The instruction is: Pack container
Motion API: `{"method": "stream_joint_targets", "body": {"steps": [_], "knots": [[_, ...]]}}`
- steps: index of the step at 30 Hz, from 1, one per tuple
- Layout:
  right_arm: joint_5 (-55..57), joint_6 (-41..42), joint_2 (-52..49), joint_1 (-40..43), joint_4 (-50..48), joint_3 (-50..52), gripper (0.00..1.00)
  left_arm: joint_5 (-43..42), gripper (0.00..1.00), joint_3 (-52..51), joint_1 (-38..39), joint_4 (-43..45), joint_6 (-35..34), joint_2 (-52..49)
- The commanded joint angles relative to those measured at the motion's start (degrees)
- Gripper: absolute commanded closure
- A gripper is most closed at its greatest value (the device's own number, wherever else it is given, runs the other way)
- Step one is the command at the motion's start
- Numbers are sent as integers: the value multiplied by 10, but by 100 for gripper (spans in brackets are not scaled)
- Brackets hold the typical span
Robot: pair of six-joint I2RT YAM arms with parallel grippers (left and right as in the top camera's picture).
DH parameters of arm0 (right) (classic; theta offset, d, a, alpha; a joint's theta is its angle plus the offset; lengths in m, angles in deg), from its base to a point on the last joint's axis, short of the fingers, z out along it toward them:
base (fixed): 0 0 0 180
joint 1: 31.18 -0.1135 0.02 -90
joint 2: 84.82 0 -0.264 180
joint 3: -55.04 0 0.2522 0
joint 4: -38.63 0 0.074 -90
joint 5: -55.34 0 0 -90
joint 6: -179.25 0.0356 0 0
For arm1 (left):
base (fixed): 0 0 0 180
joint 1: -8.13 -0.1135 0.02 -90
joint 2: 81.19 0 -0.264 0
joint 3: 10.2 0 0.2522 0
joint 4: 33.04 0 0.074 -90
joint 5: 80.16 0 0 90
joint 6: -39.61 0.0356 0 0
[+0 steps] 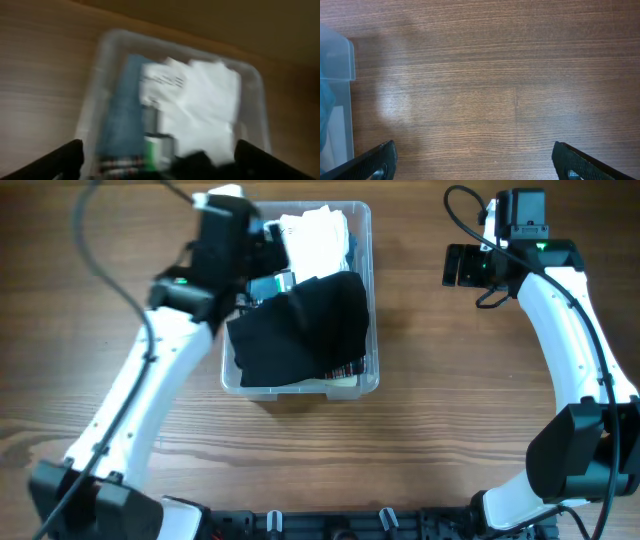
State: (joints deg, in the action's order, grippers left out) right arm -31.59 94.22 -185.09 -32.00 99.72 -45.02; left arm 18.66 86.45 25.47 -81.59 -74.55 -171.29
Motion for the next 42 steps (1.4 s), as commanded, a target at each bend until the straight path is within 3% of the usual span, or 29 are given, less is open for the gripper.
{"method": "stream_joint_targets", "body": {"steps": [1, 12, 35, 42], "knots": [[6, 10, 13, 0, -2, -10, 0, 33, 0, 4, -73, -29, -1, 5], [6, 10, 13, 0, -2, -11, 0, 33, 0, 4, -174, -41, -1, 1], [6, 10, 10, 0, -5, -4, 0, 32, 0, 4, -177, -41, -1, 1], [6, 10, 62, -31, -3, 21, 0, 32, 0, 4, -177, -40, -1, 1]]}}
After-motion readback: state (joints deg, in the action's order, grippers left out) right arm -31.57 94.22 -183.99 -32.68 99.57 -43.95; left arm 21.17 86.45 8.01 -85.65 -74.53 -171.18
